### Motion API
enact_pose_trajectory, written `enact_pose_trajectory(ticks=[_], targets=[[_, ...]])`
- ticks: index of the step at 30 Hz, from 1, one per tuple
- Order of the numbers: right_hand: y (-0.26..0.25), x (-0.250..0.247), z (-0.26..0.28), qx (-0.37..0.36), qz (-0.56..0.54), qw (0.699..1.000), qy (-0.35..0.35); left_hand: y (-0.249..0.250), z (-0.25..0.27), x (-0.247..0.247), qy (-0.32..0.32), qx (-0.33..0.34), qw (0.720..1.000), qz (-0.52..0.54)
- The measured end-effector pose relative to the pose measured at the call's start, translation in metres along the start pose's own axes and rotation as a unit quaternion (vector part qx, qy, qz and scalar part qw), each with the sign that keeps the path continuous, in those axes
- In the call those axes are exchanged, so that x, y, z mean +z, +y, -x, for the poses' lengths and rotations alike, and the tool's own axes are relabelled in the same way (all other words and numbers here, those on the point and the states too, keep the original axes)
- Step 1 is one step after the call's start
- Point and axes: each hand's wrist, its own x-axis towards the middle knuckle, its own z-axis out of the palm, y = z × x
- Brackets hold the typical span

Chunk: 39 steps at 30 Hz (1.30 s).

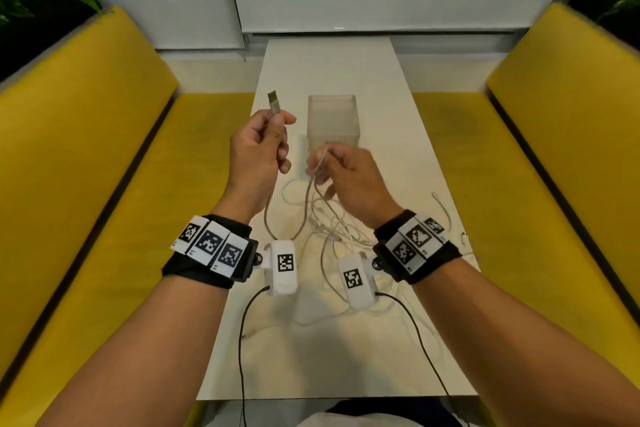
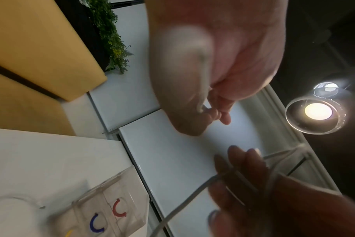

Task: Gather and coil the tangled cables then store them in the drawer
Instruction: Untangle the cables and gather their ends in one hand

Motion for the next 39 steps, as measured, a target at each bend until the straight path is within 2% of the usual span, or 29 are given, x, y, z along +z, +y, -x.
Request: enact_pose_trajectory(ticks=[5,8,12,15,20,22,24,25,27,29,31,33,35,39], targets=[[-0.048,-0.014,0.001,-0.069,-0.078,0.994,0.026,0.000,0.001,0.002,-0.010,-0.044,0.999,-0.004],[-0.061,-0.020,0.000,-0.100,-0.115,0.988,0.031,0.003,0.003,0.004,-0.070,-0.055,0.996,0.014],[-0.052,-0.017,0.001,-0.083,-0.108,0.989,0.055,0.004,0.007,0.009,-0.149,-0.087,0.985,0.026],[-0.037,-0.014,0.002,-0.046,-0.138,0.985,0.097,-0.001,0.009,0.006,-0.163,-0.114,0.980,0.026],[-0.017,-0.012,0.002,-0.034,-0.186,0.976,0.106,-0.004,0.009,0.005,-0.150,-0.083,0.978,-0.120],[-0.002,-0.011,0.002,-0.040,-0.165,0.980,0.105,-0.006,0.008,0.005,-0.134,-0.080,0.981,-0.113],[0.018,-0.008,0.004,-0.014,-0.105,0.989,0.100,-0.007,0.008,0.004,-0.110,-0.085,0.988,-0.073],[0.031,-0.005,0.007,0.015,-0.071,0.994,0.080,-0.008,0.008,0.004,-0.101,-0.088,0.990,-0.047],[0.060,0.005,0.012,0.067,0.015,0.998,-0.007,-0.007,0.008,0.003,-0.093,-0.092,0.991,0.002],[0.090,0.018,0.016,0.081,0.129,0.983,-0.099,-0.003,0.009,0.004,-0.095,-0.094,0.990,0.045],[0.102,0.027,0.019,0.093,0.204,0.964,-0.143,0.000,0.009,0.004,-0.101,-0.091,0.987,0.083],[0.106,0.028,0.017,0.088,0.227,0.960,-0.141,0.002,0.008,0.002,-0.091,-0.081,0.988,0.091],[0.095,0.025,0.013,0.079,0.226,0.965,-0.110,0.000,0.005,-0.006,-0.073,-0.076,0.990,0.090],[0.057,0.008,-0.002,0.059,0.118,0.991,-0.017,-0.006,0.002,-0.018,-0.017,-0.094,0.992,0.087]])
